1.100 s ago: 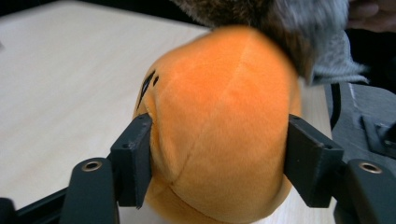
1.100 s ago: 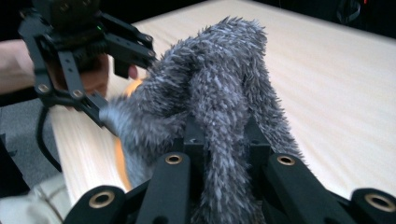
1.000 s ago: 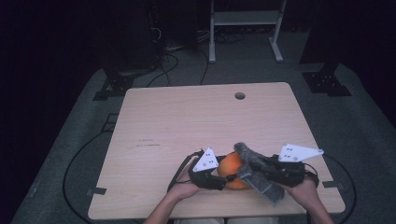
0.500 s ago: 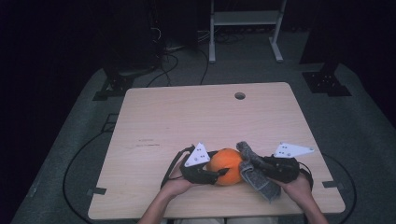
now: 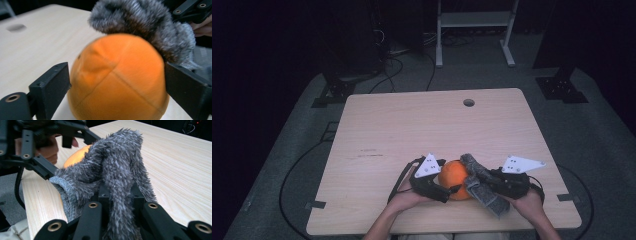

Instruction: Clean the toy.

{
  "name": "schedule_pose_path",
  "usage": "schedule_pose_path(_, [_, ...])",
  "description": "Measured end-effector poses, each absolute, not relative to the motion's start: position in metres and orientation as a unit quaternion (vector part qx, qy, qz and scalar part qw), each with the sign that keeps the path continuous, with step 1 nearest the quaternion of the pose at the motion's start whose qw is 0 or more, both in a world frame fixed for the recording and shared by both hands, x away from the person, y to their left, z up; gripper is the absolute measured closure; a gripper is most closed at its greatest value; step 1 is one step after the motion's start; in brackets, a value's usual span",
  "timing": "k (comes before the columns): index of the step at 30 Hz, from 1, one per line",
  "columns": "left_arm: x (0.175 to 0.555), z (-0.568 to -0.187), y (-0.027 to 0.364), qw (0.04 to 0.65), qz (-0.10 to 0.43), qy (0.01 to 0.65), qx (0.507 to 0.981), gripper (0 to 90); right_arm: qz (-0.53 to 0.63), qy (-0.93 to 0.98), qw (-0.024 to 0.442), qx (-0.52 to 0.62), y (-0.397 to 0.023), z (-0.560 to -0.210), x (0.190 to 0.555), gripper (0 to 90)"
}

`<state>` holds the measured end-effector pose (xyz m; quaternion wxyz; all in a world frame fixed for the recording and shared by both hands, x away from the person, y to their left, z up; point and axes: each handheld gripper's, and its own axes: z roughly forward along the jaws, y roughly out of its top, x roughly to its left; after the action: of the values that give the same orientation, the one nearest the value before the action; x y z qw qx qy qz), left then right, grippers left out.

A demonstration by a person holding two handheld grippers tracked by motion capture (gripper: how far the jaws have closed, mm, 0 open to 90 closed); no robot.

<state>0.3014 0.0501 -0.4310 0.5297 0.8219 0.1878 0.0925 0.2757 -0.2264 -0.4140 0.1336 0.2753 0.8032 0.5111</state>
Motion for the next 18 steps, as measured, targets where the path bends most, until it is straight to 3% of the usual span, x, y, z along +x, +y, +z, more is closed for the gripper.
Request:
schedule_pose_path(4, [0.299,-0.43,0.051,0.531,0.084,0.168,0.826,13.9,0.511,0.801,0.131,0.283,-0.23,-0.417,0.279,76.2])
schedule_pose_path(9, [0.297,-0.431,0.052,0.537,0.085,0.157,0.824,16.0,0.509,0.796,0.125,0.302,-0.238,-0.421,0.284,76.1])
schedule_pose_path(13, [0.291,-0.422,0.047,0.531,0.106,0.169,0.824,28.9,0.507,0.796,0.131,0.305,-0.239,-0.416,0.282,76.2])
schedule_pose_path(18, [0.287,-0.407,0.053,0.526,0.118,0.166,0.826,31.0,0.523,0.789,0.121,0.299,-0.235,-0.409,0.281,76.3])
